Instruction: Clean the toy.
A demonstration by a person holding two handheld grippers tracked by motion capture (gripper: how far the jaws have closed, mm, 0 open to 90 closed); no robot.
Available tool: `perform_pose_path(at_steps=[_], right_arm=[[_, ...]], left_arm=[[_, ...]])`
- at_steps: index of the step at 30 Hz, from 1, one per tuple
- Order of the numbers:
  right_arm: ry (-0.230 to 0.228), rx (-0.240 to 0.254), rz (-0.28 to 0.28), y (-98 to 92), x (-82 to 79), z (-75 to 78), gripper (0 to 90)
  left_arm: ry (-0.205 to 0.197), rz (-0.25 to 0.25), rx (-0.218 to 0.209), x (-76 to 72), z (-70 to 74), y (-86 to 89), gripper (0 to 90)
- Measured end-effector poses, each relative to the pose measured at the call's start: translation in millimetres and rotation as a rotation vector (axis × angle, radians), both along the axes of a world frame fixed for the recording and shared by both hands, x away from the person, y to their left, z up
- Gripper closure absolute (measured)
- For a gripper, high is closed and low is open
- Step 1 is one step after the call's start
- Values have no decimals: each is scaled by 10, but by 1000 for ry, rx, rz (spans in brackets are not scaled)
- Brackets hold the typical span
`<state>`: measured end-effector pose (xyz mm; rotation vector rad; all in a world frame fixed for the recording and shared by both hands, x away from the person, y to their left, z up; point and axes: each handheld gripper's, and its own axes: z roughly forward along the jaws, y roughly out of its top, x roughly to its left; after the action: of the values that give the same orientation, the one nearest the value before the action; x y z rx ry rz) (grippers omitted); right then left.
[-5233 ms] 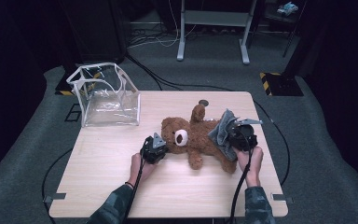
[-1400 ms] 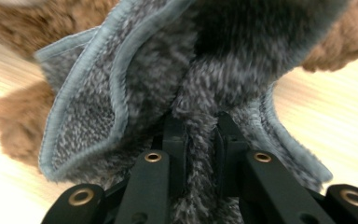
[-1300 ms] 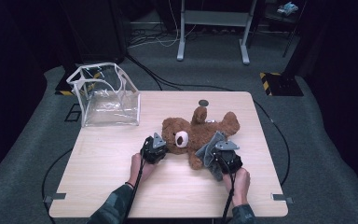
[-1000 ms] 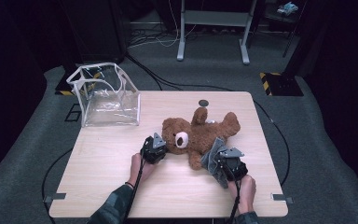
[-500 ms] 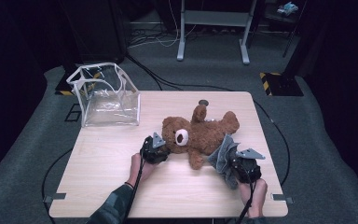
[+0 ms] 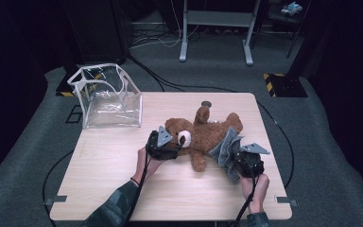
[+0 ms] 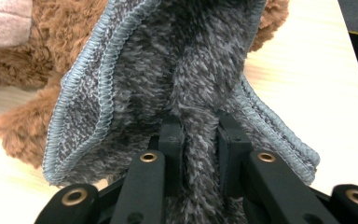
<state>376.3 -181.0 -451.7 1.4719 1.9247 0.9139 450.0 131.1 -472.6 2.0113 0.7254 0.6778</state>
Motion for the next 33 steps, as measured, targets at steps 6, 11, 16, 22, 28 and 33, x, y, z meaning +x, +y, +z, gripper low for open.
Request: perform_pose_path(at_steps=[6,11,16,22,28,33], right_arm=[[8,14,-4,-25,46,35,752],[23,22,-8,-37,80,34,752],[28,29,-4,-28,109,9,750],[4,32,-4,19,91,62,751],[-29,29,7,76,82,138,751],[-61,25,18,134,60,251,751]], left_arm=[[18,8,12,96,53,-208,172],[5,9,66,161,72,-310,165],[23,2,114,262,-13,-332,299],[93,-6,58,318,19,-283,464],[177,-29,33,343,108,-229,491],[305,-66,-13,358,250,-124,493]])
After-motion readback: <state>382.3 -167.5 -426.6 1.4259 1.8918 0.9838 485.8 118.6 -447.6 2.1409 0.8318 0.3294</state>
